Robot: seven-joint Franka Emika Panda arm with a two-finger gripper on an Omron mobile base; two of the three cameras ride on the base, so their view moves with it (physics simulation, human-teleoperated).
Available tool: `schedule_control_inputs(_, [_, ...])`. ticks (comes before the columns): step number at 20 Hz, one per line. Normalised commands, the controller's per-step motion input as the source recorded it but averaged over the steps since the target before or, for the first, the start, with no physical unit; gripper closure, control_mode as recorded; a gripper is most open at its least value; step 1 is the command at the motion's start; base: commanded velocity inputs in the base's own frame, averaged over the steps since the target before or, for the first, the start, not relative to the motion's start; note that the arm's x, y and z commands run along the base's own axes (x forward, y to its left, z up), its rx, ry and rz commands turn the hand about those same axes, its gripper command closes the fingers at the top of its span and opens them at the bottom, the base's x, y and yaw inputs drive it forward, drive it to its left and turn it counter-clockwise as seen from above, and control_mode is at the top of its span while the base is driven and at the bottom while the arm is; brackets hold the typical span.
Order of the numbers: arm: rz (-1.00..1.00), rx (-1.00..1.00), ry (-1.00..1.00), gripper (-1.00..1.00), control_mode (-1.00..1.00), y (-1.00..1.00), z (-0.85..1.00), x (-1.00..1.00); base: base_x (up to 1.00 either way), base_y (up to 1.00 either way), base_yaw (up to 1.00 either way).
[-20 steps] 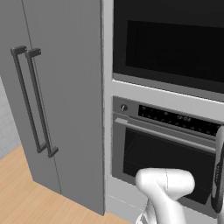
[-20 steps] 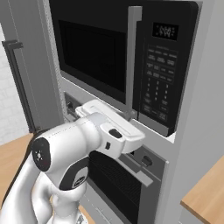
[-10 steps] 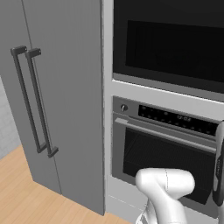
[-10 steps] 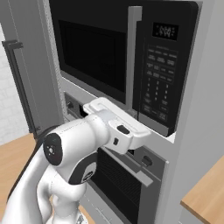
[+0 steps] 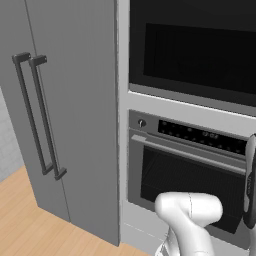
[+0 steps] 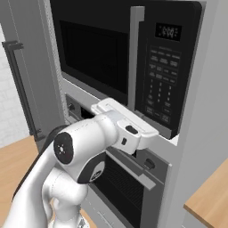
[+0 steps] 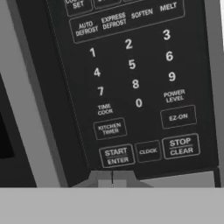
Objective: Pick the broccoli from the sink and place it in the bowl. Then pick the bowl and place it in the microwave. Then close the microwave door and press the start button.
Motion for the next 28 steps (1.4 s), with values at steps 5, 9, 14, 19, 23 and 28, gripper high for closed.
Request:
schedule_control_inputs(5, [0.0,0.0,0.0,1.0,-1.0,-0.17,-0.03,0.09,0.0,0.0,0.0])
schedule_control_inputs(9, [0.0,0.0,0.0,1.0,-1.0,-0.02,-0.07,0.11,0.0,0.0,0.0])
schedule_control_inputs(14, [0.0,0.0,0.0,1.0,-1.0,0.0,-0.01,0.14,0.0,0.0,0.0])
schedule_control_inputs(19, [0.0,0.0,0.0,1.0,-1.0,0.0,0.0,0.14,0.0,0.0,0.0])
schedule_control_inputs(23, [0.0,0.0,0.0,1.0,-1.0,-0.06,0.0,0.23,0.0,0.0,0.0])
schedule_control_inputs(28, [0.0,0.02,0.0,1.0,-1.0,-0.2,0.0,0.24,0.0,0.0,0.0])
